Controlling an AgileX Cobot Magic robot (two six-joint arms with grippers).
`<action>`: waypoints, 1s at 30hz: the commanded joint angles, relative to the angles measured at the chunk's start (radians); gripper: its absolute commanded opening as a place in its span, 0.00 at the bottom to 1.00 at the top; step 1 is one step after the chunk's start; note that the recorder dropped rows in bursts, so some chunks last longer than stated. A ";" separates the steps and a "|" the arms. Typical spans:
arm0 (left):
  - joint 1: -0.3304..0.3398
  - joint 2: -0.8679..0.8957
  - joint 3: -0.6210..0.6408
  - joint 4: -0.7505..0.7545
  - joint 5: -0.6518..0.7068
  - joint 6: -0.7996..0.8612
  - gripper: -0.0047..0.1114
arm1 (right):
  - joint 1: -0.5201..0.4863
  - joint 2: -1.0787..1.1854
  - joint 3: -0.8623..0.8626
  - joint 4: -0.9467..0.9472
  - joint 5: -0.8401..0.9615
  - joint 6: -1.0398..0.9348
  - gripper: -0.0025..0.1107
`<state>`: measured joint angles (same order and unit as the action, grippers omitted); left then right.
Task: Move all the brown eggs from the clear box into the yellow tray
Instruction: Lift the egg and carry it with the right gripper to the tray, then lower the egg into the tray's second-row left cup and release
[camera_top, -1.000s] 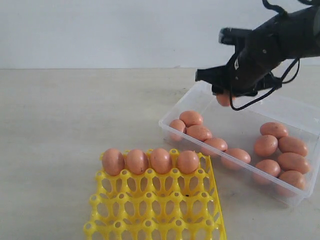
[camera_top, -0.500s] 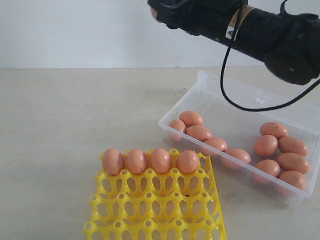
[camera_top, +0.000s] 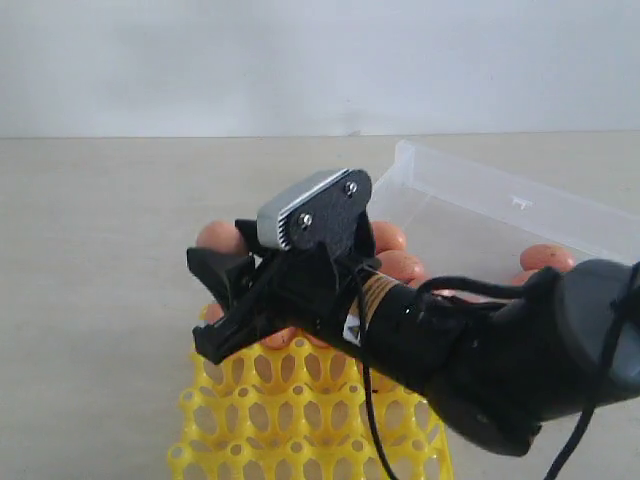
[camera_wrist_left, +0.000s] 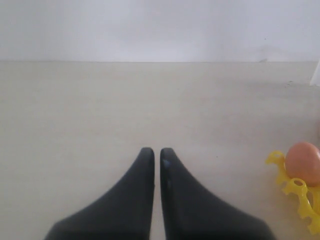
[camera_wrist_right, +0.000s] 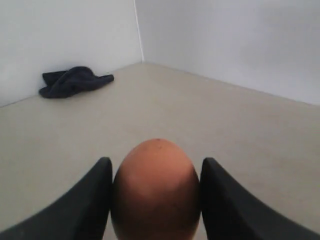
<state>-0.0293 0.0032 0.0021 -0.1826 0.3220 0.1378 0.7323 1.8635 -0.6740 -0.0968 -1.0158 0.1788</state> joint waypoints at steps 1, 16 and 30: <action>-0.004 -0.003 -0.002 -0.008 -0.011 -0.007 0.08 | 0.087 0.042 0.006 0.026 -0.030 0.024 0.02; -0.004 -0.003 -0.002 -0.008 -0.011 -0.007 0.08 | 0.175 0.074 0.022 0.221 0.149 -0.033 0.02; -0.004 -0.003 -0.002 -0.008 -0.011 -0.007 0.08 | 0.175 0.108 0.022 0.220 0.140 -0.037 0.02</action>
<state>-0.0293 0.0032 0.0021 -0.1826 0.3220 0.1378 0.9068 1.9710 -0.6573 0.1276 -0.8609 0.1546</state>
